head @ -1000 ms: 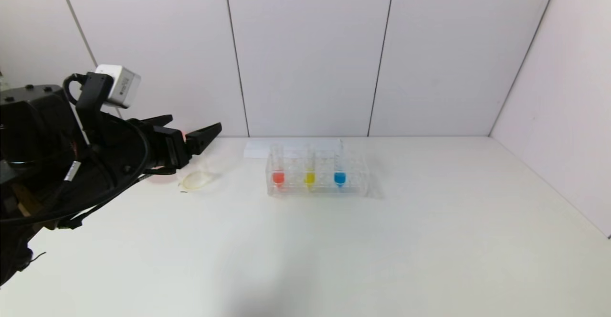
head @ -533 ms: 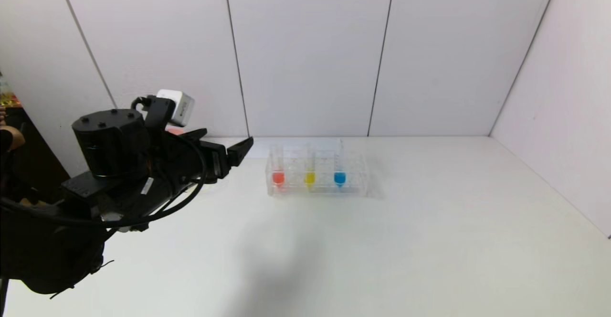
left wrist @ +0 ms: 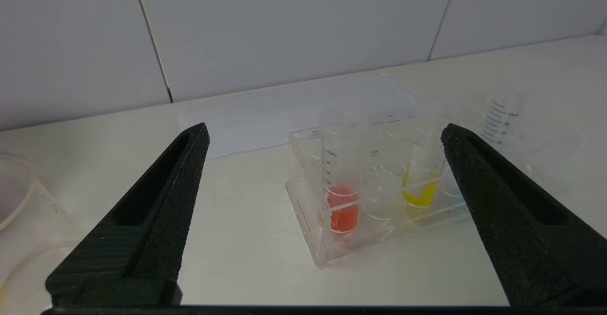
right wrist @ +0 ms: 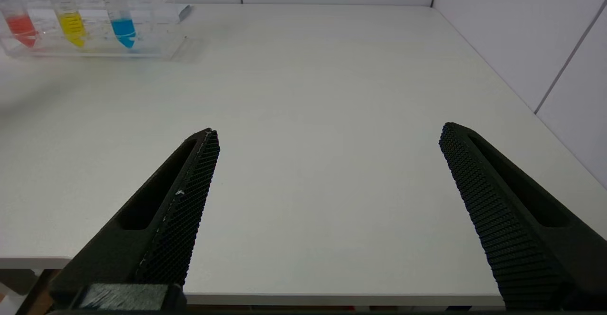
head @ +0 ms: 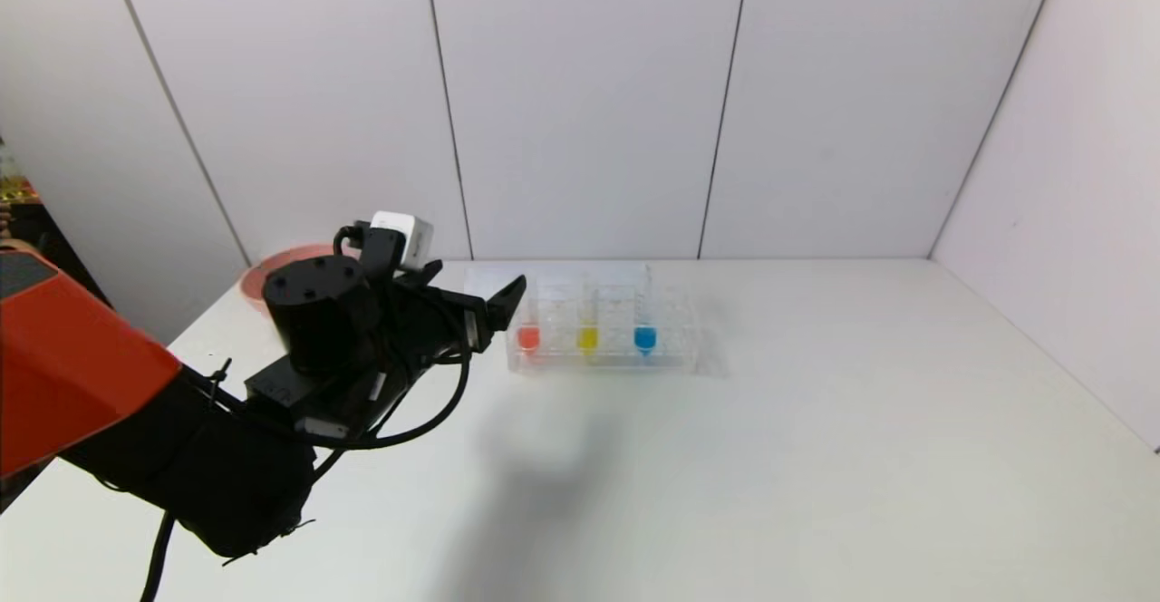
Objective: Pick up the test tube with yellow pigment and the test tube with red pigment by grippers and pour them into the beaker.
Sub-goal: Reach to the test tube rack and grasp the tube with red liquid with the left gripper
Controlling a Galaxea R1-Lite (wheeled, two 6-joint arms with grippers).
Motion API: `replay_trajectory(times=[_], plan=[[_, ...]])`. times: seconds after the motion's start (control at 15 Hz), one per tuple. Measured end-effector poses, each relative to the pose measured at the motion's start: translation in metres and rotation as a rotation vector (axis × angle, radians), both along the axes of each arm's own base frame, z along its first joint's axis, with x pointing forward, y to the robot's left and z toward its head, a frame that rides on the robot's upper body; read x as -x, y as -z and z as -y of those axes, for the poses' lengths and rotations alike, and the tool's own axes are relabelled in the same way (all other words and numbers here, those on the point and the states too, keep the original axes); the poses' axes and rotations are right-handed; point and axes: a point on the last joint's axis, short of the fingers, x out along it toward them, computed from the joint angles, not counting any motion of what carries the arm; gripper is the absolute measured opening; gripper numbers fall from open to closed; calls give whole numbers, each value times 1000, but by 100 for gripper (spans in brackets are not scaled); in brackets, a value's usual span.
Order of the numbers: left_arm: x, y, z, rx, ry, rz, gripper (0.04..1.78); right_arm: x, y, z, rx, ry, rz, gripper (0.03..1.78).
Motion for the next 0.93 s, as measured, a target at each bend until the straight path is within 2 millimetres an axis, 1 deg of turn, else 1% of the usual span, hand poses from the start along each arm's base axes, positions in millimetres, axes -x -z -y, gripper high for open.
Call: replay_trajectory(times=[0.2,0.4,0.93], plan=[[-7,17,4,-22,-2,-42,172,0,0,0,0,0,0,170],[-10,29,9,-34,4,-68,172,0,0,0,0,1,0,170],[-28,41,20,-4,-6,-38,172,0,0,0,0,1,0,170]])
